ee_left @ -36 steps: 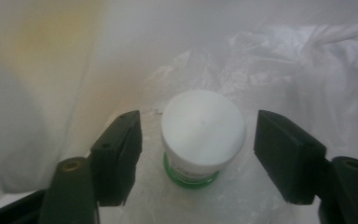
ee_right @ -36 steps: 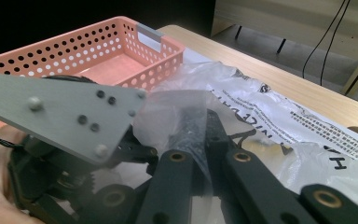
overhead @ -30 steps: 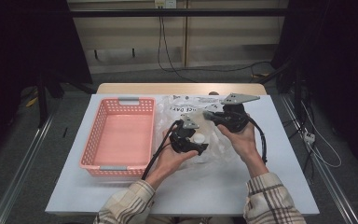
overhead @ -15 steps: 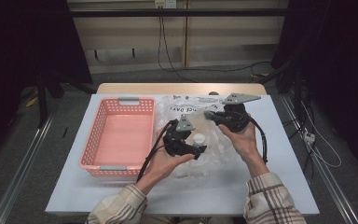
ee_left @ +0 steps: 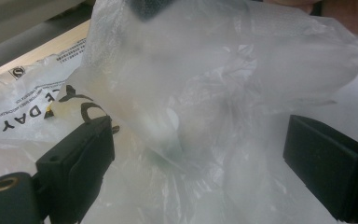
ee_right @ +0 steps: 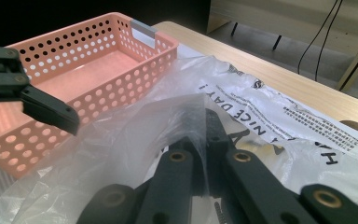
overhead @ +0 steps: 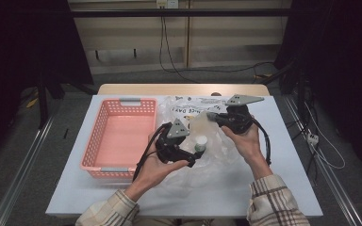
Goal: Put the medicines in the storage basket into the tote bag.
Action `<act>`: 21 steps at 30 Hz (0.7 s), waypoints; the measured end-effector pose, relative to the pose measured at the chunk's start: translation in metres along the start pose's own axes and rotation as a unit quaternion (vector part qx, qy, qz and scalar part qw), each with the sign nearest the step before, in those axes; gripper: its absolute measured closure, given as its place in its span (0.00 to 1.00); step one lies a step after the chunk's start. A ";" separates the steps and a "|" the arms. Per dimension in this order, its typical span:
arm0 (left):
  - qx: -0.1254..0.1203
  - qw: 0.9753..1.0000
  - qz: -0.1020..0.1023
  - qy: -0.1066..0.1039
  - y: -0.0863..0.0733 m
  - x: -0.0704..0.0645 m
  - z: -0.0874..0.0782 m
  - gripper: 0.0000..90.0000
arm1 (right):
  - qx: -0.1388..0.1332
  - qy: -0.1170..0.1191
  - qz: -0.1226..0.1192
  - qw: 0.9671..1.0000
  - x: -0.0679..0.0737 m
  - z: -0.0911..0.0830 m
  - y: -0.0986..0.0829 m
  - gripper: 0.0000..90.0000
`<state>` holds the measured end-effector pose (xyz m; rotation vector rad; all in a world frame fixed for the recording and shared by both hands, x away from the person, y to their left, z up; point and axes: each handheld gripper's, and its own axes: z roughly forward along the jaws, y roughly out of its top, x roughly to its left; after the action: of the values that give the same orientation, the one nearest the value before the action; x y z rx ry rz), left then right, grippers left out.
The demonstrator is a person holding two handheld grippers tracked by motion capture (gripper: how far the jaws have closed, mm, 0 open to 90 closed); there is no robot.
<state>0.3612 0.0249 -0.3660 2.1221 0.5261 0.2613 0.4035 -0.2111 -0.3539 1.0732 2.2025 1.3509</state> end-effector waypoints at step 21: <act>-0.009 1.000 0.015 0.020 -0.032 -0.012 -0.032 0.11 | 0.024 -0.011 -0.002 1.000 0.003 -0.006 -0.012 1.00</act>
<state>0.3300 0.0584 -0.3741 2.1129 0.5134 0.3253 0.3922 -0.2156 -0.3611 1.0945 2.2305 1.2856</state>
